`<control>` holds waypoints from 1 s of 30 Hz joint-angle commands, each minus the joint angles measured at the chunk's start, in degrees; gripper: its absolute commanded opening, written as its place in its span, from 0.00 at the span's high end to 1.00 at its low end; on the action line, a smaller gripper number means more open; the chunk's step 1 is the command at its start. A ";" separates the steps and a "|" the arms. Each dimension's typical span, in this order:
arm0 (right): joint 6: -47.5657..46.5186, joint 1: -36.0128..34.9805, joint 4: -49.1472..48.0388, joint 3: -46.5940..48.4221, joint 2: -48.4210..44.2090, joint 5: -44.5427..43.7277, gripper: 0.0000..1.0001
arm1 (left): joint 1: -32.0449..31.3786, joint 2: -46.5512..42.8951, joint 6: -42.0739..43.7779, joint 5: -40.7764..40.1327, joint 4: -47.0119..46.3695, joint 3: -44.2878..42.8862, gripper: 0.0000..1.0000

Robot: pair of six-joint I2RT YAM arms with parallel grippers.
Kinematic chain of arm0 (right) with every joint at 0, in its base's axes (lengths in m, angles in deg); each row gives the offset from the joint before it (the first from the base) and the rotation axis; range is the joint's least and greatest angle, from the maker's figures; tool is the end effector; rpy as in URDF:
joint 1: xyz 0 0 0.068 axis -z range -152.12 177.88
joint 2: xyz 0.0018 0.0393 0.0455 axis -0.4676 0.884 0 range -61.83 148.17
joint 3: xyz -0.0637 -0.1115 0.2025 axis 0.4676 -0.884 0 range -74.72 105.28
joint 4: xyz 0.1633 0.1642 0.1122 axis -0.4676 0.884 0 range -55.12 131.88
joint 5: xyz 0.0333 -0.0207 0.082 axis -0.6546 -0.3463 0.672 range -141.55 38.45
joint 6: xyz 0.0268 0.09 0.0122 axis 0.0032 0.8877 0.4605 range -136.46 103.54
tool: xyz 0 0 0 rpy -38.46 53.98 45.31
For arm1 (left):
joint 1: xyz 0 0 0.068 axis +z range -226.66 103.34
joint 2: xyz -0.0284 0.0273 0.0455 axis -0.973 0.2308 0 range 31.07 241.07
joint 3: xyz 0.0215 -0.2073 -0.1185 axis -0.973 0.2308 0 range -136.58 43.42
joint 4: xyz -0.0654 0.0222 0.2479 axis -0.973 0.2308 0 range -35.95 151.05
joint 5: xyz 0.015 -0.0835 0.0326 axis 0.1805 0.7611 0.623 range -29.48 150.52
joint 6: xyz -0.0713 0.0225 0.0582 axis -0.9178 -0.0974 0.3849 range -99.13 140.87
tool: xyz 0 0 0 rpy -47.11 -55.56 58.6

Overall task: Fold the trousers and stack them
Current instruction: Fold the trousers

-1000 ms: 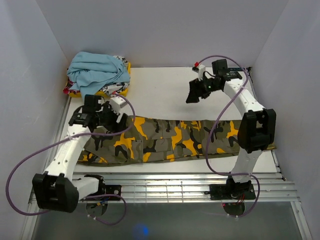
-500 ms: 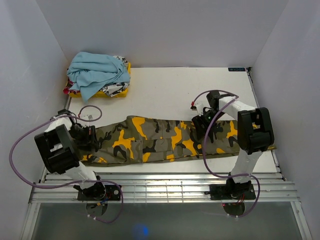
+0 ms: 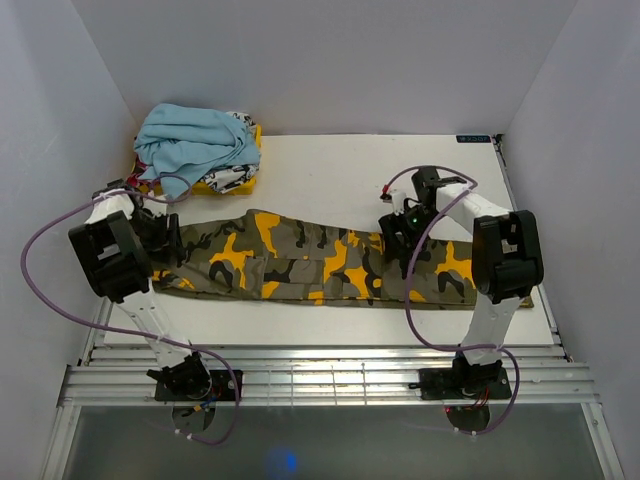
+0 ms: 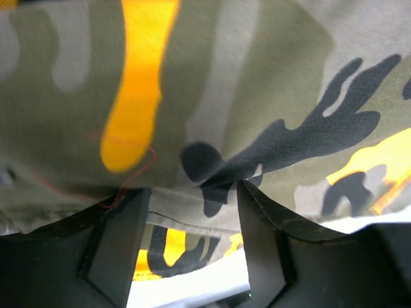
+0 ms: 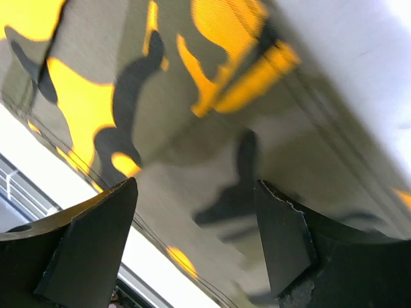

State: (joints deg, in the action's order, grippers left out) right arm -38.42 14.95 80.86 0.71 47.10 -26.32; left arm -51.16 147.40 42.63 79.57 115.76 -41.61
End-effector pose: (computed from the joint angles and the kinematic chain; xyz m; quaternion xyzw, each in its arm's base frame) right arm 0.3387 0.1152 0.0992 -0.3104 0.9211 0.2097 0.1064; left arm 0.3284 0.1257 0.0909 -0.0365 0.9852 -0.1619 0.0425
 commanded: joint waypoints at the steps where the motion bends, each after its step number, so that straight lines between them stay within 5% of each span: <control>1: 0.68 3.42 0.77 5.85 -5.90 1.12 0.20 | 0.52 -3.47 5.13 -3.67 -16.53 -0.66 0.31; 6: -2.56 14.31 6.57 5.07 -15.57 0.26 0.14 | 0.43 -11.03 8.82 -4.38 -19.79 6.89 0.29; 15: -13.64 46.47 13.26 -2.84 -19.98 -0.18 0.18 | -0.88 -28.61 9.88 9.07 -16.98 16.91 0.22; 21: -13.29 55.01 9.32 -5.03 -16.99 -3.25 0.17 | -3.35 -35.02 9.27 11.80 -15.40 18.50 0.21; 30: -12.59 55.99 1.67 -10.48 -10.93 -1.42 0.18 | -4.05 -36.97 7.86 12.07 -13.64 16.92 0.19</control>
State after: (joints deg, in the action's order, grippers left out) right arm -51.55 70.62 86.30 -8.27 34.81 -29.64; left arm -55.09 113.37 51.13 89.73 101.07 -23.69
